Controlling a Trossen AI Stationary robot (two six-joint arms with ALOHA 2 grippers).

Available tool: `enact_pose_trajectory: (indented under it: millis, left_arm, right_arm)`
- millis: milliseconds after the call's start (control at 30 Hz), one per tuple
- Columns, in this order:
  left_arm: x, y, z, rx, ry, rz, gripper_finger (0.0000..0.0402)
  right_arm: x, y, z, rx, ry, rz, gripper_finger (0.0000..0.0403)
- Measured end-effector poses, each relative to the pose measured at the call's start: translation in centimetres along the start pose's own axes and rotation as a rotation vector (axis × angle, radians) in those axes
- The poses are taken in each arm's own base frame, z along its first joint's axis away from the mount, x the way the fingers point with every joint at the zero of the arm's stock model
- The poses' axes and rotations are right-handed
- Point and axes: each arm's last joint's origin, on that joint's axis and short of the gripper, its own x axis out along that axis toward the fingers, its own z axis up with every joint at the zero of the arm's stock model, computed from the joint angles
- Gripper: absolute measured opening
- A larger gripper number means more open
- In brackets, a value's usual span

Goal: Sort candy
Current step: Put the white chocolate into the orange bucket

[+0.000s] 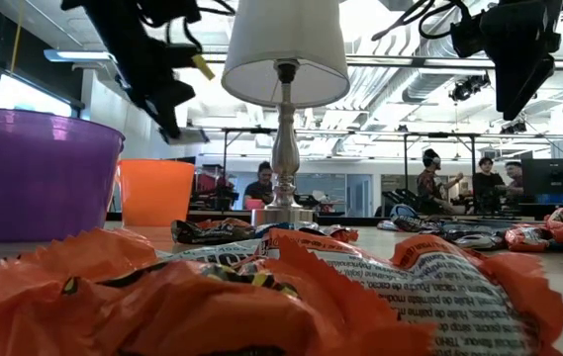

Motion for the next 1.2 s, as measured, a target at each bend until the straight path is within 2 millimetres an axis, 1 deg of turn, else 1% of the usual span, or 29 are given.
enact_pose_trajectory:
  millis: [167,333,433,567,800,967,1200]
  left_arm:
    - [0.0,3.3,0.6,-0.058,-0.022,0.113,0.0001]
    - [1.3,6.4,0.8,-0.080,0.036,0.166,0.0001]
    - [2.6,8.1,0.8,-0.094,0.100,0.150,0.0000]
    - [4.2,9.7,0.8,-0.134,0.153,0.062,0.0000]
    - [5.6,11.7,1.1,-0.211,0.135,-0.016,0.0007]
    - [5.9,12.4,0.6,-0.183,0.178,-0.037,0.0035]
    - [6.0,12.5,0.6,-0.171,0.175,-0.042,0.0077]
  right_arm:
    - [0.0,0.0,0.0,0.007,-0.001,0.000,0.0211]
    - [0.0,0.0,0.0,0.006,-0.009,-0.010,0.0211]
    - [0.0,0.0,0.0,-0.009,-0.009,-0.011,0.0211]
    - [0.0,0.0,0.0,-0.035,-0.012,-0.014,0.0211]
    - [0.0,-0.1,0.1,-0.053,-0.020,-0.025,0.0211]
    - [0.0,-0.1,0.1,-0.055,-0.020,-0.025,0.0211]
    - [0.0,-0.1,0.1,-0.073,-0.019,-0.025,0.0211]
